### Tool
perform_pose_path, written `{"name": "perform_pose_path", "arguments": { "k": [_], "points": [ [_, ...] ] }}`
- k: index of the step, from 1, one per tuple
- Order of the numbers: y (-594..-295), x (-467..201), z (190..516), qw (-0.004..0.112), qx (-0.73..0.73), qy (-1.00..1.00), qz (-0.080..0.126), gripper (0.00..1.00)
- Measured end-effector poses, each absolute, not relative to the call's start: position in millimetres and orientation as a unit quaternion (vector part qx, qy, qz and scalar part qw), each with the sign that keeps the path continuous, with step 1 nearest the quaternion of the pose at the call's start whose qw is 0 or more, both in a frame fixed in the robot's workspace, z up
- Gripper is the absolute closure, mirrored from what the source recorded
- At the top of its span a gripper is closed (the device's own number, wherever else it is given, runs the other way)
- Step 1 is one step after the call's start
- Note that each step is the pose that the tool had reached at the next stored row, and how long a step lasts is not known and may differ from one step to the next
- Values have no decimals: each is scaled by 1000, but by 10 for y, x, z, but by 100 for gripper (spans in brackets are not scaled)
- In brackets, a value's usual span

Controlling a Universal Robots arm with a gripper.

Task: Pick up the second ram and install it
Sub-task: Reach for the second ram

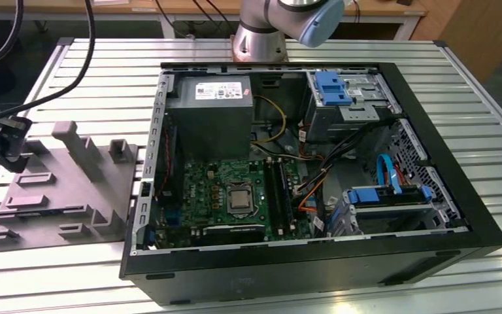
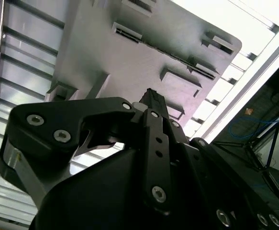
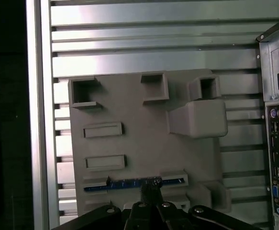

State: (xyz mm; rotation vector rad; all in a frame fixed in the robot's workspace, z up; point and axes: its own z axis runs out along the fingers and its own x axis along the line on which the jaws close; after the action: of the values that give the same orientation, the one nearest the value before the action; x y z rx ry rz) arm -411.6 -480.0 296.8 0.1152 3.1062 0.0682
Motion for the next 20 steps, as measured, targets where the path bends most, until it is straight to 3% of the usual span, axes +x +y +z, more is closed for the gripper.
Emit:
{"name": "perform_pose_path", "arguments": {
  "k": [20],
  "points": [
    [-4906, -4151, 2766, 16, 37, 999, 22, 90]
  ]
}}
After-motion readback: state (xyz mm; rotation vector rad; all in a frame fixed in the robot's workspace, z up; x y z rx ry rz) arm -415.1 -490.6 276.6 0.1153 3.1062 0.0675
